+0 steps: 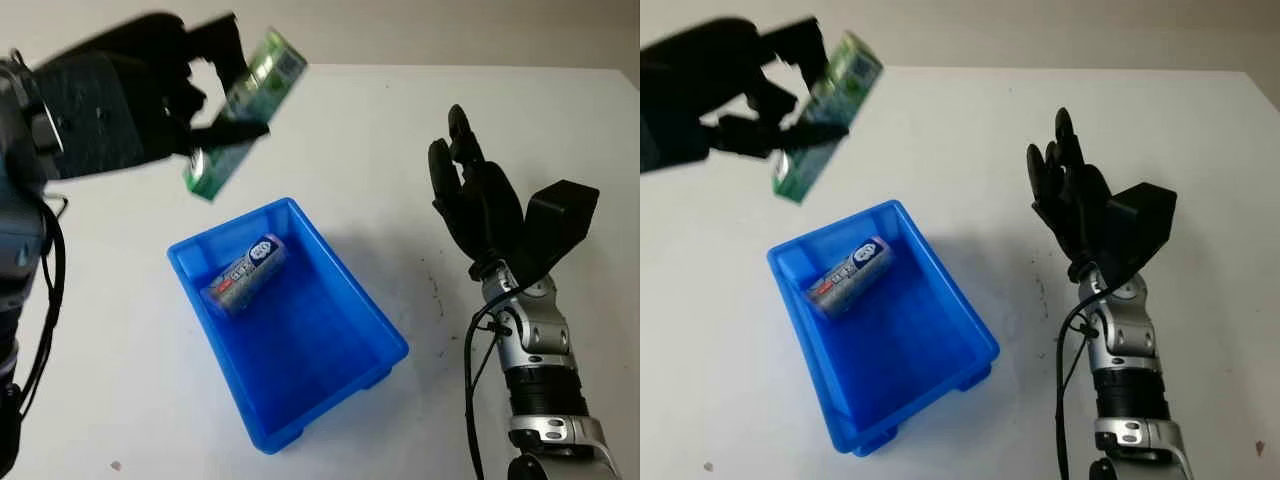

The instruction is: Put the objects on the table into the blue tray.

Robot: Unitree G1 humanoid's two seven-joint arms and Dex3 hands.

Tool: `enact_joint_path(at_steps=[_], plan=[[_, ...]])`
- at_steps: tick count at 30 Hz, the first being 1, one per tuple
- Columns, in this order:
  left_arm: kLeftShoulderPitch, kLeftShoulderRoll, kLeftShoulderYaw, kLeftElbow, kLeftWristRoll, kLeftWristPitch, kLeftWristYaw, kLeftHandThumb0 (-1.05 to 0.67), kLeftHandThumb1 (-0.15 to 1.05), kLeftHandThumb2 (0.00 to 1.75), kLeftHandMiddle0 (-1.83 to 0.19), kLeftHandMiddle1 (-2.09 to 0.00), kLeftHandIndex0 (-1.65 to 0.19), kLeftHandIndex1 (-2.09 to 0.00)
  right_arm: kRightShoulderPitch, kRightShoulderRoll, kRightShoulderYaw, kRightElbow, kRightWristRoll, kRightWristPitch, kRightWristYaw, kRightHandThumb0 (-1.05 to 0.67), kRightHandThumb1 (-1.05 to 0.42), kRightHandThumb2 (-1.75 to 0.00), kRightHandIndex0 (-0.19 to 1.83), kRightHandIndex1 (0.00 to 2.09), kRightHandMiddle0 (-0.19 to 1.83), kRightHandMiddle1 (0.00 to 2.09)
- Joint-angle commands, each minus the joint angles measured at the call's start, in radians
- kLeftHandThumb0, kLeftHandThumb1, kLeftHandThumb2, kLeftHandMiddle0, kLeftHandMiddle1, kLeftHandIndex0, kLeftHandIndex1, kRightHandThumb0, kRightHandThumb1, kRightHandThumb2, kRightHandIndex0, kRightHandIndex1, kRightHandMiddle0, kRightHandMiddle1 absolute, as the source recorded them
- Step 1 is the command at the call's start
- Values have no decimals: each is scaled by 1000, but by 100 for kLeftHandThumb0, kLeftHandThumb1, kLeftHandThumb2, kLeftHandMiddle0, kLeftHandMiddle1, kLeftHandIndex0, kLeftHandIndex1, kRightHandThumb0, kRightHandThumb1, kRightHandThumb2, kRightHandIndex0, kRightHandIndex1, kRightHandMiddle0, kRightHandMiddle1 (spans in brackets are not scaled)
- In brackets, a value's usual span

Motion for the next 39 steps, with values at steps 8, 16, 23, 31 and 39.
enact_joint_path(at_steps=[8, 16, 23, 31, 39], plan=[[84, 53, -157, -149, -52, 200, -76, -26, 105, 55, -148, -209, -112, -209, 6, -5, 4, -17, 0, -12, 13, -62, -105, -51, -19, 0, -19, 0], [68, 76, -231, -131, -77, 283, -100, -64, 105, 51, -23, -134, 3, -106, 10, -9, -1, -13, -1, -18, 17, -63, -105, -51, -19, 0, -19, 0], [38, 24, -144, -127, -181, 350, -64, -79, 105, 59, 17, -1, 19, -1, 11, -7, -1, -9, -2, -28, 23, -62, -105, -51, -19, 0, -19, 0], [48, -180, 180, 70, -352, 217, 184, -74, 105, 69, -1, -15, 1, -11, 8, -1, -4, -13, 4, -30, 20, -63, -105, -51, -19, 0, -19, 0], [110, -398, 487, 292, -449, -26, 531, -70, 105, 60, 3, -7, 8, -7, -16, 25, -8, 8, 23, -46, 5, -66, -105, -48, -19, 0, -19, 0]])
